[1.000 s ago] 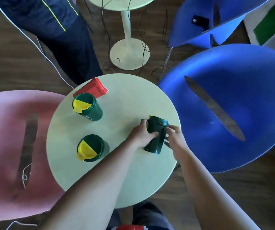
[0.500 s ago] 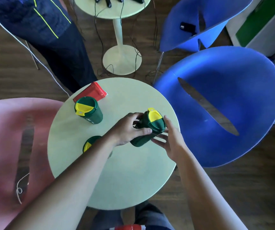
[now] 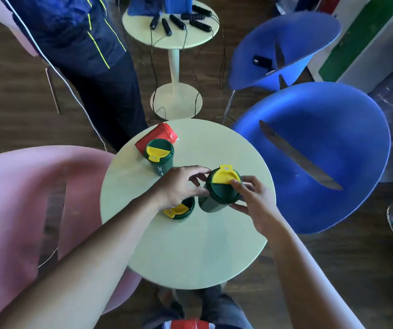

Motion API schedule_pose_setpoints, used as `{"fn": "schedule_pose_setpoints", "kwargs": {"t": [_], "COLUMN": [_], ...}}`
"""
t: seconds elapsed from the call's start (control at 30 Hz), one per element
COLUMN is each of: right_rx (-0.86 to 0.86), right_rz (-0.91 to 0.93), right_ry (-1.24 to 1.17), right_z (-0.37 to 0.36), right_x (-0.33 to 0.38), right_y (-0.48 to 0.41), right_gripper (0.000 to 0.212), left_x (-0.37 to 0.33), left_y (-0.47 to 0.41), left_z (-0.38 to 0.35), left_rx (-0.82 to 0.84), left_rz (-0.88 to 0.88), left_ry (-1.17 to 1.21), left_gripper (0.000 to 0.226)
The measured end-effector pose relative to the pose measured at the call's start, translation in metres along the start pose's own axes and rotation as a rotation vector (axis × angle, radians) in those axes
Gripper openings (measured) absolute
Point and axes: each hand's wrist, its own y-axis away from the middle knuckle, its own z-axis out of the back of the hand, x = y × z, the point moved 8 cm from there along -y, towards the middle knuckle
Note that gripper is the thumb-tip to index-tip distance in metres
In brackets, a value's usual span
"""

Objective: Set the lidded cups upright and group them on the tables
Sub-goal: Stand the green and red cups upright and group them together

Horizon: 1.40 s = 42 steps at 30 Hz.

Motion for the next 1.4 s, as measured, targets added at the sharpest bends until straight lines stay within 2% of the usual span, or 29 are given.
{"fn": "schedule_pose_setpoints", "kwargs": {"t": [0.2,0.37,0.43,0.63,0.77,0.93,1.0,1.17,1.4], "right_rx": [-0.063,-0.209,-0.252,-0.337,-0.388,-0.334,-0.324,-0.301,-0.259], "right_rz": [-0.069,-0.061,-0.054,-0.076,-0.131,-0.248,-0.275,-0.151,-0.119], "right_ry": [-0.017,-0.019,-0.031,0.048,0.057,0.026,0.058,0.038,-0.019], "right_z": [-0.014,-0.012,-0.013,-0.021,-0.024,-0.029,-0.028,-0.026,-0.030], "right_x": [-0.024,-0.043,-0.053,-0.077,-0.085,-0.085,-0.086,-0.077,-0.075], "right_y": [0.017,0.018,0.015,0.006,0.007,0.010,0.009,0.004,0.004], "right_gripper": [0.024,0.009,0.011,0.029,0.043,0.028,0.028,0.047,0.039], "left_x": [0.007,0.010,0.013,0.023,0.042,0.056,0.061,0.065,0.065], "left_y": [0.006,0.000,-0.003,0.005,0.016,0.027,0.030,0.036,0.039], "left_z": [-0.007,-0.025,-0.029,-0.022,-0.014,-0.012,-0.011,-0.011,-0.012], "left_rx": [0.190,0.300,0.314,0.173,0.125,0.084,0.074,0.047,0.047], "left_rz": [0.013,0.007,0.004,-0.043,-0.001,0.054,0.084,0.115,0.101], "left_ry": [-0.189,-0.358,-0.428,-0.539,-0.527,-0.481,-0.447,-0.370,-0.335], "left_gripper": [0.074,0.083,0.089,0.090,0.091,0.089,0.088,0.085,0.086]}}
